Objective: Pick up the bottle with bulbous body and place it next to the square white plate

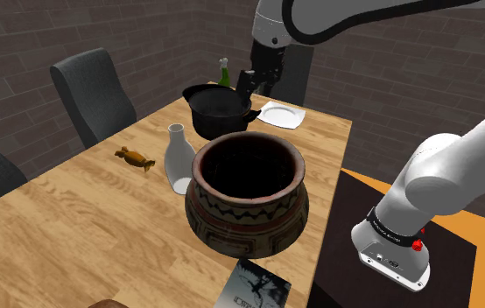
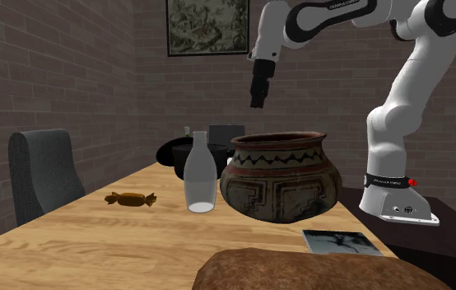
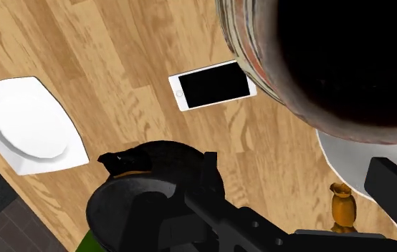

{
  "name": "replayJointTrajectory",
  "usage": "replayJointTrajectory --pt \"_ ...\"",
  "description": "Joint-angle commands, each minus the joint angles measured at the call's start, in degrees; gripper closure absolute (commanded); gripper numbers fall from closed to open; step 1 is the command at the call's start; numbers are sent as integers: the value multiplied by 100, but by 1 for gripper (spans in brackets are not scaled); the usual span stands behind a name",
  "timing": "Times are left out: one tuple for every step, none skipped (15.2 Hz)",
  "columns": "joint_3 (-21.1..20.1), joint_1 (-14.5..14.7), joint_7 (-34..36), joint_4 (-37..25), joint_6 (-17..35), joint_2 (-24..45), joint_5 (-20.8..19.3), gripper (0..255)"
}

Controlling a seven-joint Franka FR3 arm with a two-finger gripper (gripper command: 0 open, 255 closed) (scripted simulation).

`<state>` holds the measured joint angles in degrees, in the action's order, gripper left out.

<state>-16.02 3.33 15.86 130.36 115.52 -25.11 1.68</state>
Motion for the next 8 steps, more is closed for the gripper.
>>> replayJointTrajectory --pt "-213 22 271 -203 207 376 -26 0" --pt "-297 25 384 -297 309 558 -58 0" --pt "-381 27 500 -398 406 745 -99 0" --pt "-465 28 618 -506 498 934 -149 0" --pt "-547 30 740 -621 584 1127 -208 0" --pt "-625 34 866 -744 664 1325 -279 0" --pt "-701 40 995 -874 739 1525 -359 0" --pt "-773 50 1127 -1012 806 1730 -449 0"
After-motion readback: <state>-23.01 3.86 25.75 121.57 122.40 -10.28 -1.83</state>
